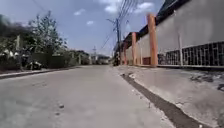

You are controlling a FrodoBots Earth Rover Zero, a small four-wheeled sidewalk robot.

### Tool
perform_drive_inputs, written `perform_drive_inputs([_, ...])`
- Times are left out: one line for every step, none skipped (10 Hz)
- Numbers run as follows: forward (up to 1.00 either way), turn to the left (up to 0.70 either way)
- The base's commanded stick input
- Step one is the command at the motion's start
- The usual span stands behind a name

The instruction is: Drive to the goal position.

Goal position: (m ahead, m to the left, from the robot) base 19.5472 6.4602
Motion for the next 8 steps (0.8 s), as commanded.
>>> perform_drive_inputs([1.00, -0.01])
perform_drive_inputs([1.00, -0.02])
perform_drive_inputs([1.00, -0.02])
perform_drive_inputs([1.00, -0.02])
perform_drive_inputs([1.00, -0.02])
perform_drive_inputs([1.00, -0.02])
perform_drive_inputs([1.00, -0.02])
perform_drive_inputs([1.00, 0.06])
